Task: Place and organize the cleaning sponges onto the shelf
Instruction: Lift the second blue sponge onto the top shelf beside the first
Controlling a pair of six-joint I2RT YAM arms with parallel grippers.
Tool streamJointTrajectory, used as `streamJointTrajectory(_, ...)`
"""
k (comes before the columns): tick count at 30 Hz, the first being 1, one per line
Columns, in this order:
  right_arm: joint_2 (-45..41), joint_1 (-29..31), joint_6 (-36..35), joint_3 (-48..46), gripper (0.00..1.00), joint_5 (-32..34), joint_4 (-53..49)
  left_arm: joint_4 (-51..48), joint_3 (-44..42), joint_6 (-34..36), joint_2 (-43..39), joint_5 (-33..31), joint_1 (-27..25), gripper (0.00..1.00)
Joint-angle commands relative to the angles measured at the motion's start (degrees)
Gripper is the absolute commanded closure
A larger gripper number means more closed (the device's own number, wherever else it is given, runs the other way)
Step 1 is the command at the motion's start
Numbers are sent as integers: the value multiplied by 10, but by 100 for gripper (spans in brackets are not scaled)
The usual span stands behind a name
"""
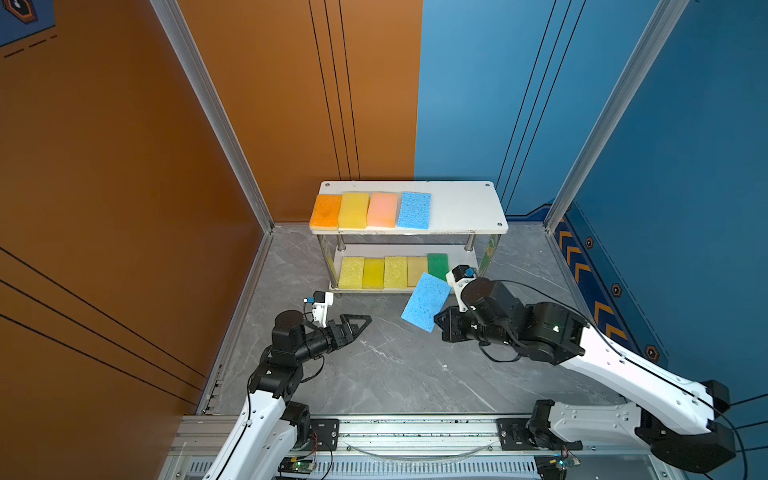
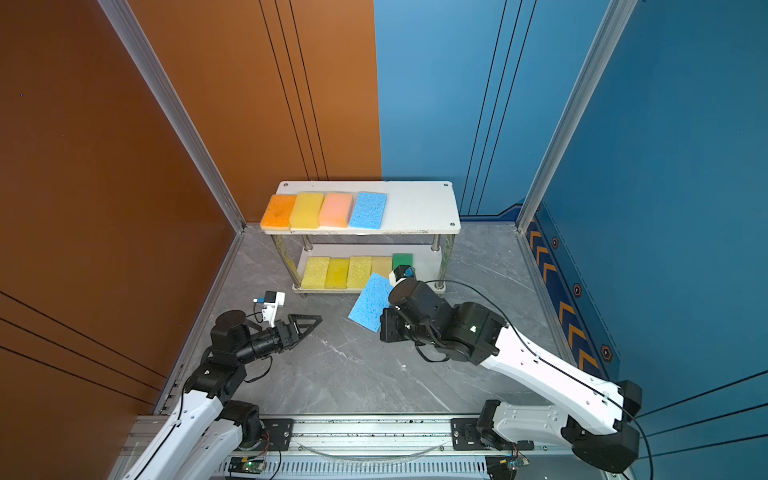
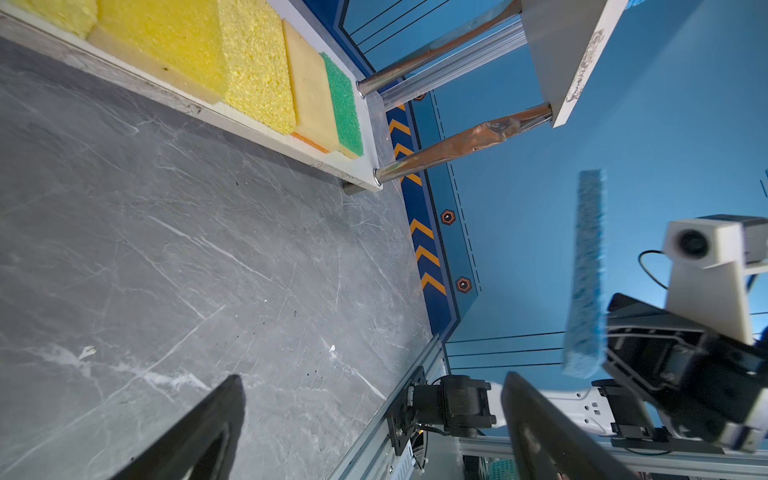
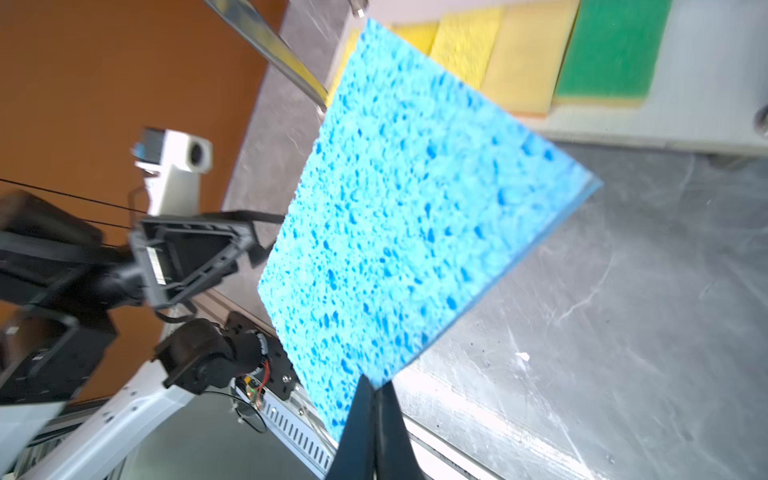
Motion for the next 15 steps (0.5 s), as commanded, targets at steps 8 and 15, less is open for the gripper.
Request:
streamJointTrajectory(8, 144, -279, -240, 283, 100, -172, -152, -27, 16, -2, 5, 0, 7, 4)
streamJointTrajectory(15, 309, -345, -294, 468, 100, -251, -212, -30, 18, 8, 24, 8, 19, 4)
